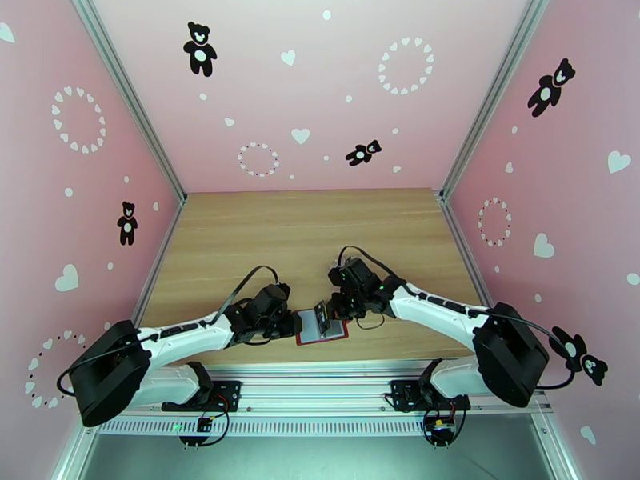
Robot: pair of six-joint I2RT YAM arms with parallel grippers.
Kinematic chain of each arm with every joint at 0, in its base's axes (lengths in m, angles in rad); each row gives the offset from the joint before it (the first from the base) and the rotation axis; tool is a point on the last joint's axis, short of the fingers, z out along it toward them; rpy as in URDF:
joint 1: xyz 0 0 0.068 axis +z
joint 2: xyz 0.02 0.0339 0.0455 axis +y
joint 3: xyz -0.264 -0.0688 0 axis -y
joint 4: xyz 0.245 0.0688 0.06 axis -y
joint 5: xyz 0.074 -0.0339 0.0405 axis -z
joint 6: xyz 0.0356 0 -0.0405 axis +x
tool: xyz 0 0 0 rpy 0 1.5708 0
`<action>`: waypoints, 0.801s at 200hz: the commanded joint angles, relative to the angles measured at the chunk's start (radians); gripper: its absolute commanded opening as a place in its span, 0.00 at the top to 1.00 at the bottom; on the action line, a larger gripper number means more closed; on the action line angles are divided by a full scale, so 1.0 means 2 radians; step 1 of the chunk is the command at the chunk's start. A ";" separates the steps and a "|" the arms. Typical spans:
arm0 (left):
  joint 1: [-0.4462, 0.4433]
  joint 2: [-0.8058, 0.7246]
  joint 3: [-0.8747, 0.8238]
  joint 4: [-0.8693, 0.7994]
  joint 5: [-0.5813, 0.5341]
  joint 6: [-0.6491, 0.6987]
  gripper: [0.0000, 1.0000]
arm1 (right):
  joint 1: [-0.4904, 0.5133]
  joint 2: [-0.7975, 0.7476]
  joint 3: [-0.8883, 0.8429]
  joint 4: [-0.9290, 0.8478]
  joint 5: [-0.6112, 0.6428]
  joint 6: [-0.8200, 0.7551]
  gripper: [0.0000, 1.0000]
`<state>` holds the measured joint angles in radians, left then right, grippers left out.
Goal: Put the credit cards into the card holder
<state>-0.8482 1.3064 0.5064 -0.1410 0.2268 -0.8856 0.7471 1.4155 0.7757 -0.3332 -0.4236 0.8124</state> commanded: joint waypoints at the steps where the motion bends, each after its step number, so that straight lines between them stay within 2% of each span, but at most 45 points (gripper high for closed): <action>1: -0.003 0.009 -0.006 0.019 -0.010 -0.006 0.75 | 0.003 0.011 -0.009 0.022 0.011 0.006 1.00; 49: -0.004 0.038 -0.009 0.029 -0.015 -0.009 0.76 | 0.005 0.019 -0.025 0.038 0.014 0.010 1.00; 160: -0.006 0.042 -0.022 0.035 -0.026 -0.015 0.77 | 0.013 0.034 -0.035 0.053 0.022 0.021 1.00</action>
<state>-0.8528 1.3746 0.4828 -0.0731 0.2008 -0.9035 0.7658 1.4601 0.7212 -0.2306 -0.4038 0.8417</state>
